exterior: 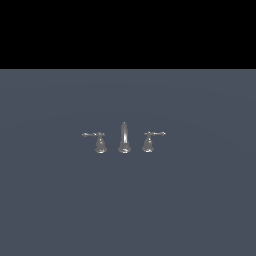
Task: Turn on the faucet by rotating a designated handle.
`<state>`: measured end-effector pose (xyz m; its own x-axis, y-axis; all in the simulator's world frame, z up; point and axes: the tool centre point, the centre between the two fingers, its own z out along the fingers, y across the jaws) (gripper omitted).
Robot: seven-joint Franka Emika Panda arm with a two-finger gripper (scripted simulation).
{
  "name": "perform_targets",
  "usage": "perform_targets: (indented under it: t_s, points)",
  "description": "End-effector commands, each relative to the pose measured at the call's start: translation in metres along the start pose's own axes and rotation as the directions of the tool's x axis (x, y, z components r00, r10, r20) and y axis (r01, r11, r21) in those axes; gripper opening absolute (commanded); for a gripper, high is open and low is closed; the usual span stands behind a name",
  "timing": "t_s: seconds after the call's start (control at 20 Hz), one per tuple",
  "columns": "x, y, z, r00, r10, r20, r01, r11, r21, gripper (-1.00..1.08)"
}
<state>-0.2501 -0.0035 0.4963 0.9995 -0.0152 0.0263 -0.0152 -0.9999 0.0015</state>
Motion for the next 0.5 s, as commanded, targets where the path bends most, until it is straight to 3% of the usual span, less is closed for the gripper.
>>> perform_targets:
  t_s: [0.0, 0.45]
  points:
    - [0.000, 0.000, 0.000, 1.000, 0.000, 0.000, 0.000, 1.000, 0.000, -1.00]
    - [0.003, -0.009, 0.012, 0.999, 0.042, 0.001, -0.042, 0.999, -0.001, -1.00]
